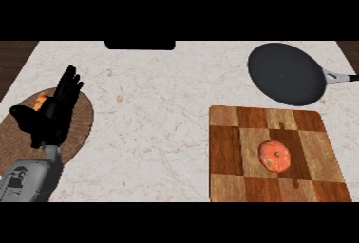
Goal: Pick the squash from the cutting board and place it in the pan
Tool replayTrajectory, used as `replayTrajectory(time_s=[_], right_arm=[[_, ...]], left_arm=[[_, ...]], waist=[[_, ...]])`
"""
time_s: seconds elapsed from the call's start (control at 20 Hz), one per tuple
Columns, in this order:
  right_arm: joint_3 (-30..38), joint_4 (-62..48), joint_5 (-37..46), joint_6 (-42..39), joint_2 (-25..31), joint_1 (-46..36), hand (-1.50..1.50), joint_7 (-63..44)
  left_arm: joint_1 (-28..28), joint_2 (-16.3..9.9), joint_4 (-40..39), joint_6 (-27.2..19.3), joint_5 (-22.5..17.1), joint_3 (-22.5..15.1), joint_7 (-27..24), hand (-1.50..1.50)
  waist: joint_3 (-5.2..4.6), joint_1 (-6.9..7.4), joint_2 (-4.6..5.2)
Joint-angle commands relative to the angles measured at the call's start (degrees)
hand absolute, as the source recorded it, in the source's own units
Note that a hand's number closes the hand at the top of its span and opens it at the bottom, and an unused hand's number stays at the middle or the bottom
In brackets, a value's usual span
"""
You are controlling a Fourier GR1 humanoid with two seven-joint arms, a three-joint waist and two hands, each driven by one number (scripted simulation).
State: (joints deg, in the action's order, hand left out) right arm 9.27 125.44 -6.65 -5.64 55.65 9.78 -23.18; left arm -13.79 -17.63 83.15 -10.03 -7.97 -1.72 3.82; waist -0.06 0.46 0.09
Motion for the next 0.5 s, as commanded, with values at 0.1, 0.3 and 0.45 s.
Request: replayTrajectory(time_s=[0.1,0.3,0.45], right_arm=[[-6.26,2.83,1.62,-3.17,-5.01,-7.24,-1.5,-7.82],[-11.39,0.69,8.05,-4.4,-7.29,-8.61,-1.5,-11.74],[-15.15,0.18,11.96,-3.99,-11.93,-10.92,-1.5,-16.11]], left_arm=[[3.32,0.21,0.1,3.23,-0.59,1.85,-2.37,0.0],[-0.87,1.74,-3.68,2.15,0.95,2.16,-2.3,0.0],[4.12,2.43,4.4,0.94,2.37,0.56,0.97,0.0]], waist=[[0.02,-0.21,-0.09],[0.02,-0.46,0.02],[0.04,-0.05,-0.09]])
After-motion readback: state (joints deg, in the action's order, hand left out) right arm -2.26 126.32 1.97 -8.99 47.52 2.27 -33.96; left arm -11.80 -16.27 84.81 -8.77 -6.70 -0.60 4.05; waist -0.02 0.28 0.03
